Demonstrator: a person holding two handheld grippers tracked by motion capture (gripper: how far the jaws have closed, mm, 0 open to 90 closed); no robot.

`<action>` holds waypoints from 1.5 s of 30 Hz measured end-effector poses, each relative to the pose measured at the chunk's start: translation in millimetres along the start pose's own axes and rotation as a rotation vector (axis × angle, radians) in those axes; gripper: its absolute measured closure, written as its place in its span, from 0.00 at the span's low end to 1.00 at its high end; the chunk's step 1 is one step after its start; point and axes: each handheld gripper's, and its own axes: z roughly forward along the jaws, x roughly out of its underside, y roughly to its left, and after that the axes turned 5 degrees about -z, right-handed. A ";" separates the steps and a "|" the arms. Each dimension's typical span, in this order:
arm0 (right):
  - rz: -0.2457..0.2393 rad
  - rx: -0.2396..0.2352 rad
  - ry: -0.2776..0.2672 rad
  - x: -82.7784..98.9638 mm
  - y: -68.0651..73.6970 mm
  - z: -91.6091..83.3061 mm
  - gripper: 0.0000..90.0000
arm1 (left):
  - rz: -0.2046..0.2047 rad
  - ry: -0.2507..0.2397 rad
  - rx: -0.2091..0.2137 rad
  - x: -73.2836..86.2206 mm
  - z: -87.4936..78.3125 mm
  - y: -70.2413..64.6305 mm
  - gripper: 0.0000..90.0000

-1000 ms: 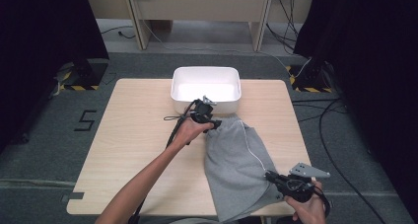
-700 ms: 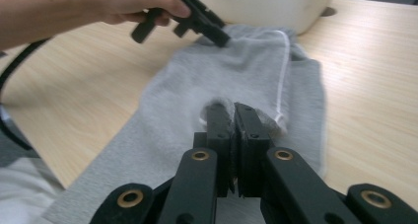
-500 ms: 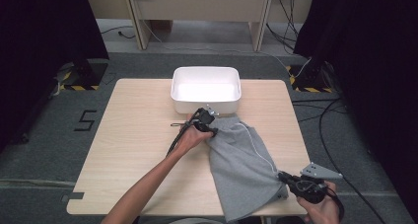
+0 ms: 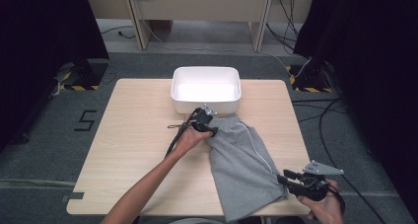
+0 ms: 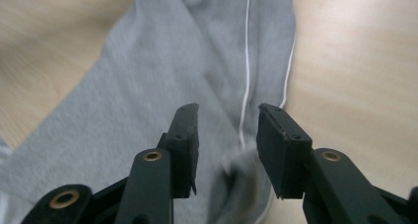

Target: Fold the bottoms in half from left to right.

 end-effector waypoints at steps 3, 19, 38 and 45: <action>-0.021 0.015 -0.011 -11.3 -1.9 1.1 0.65 | -0.016 -0.028 0.006 5.6 -10.6 1.1 0.48; -0.142 -0.011 0.142 -35.9 -30.8 75.1 0.64 | -0.084 -0.040 0.132 40.3 -23.1 -31.4 0.33; -0.146 -0.073 0.207 -28.1 7.5 97.1 0.65 | 0.075 0.049 -0.015 56.0 -21.7 -16.8 0.37; -0.194 -0.101 0.205 -34.6 41.7 113.8 0.61 | 0.037 0.064 -0.048 68.2 -34.6 12.0 0.37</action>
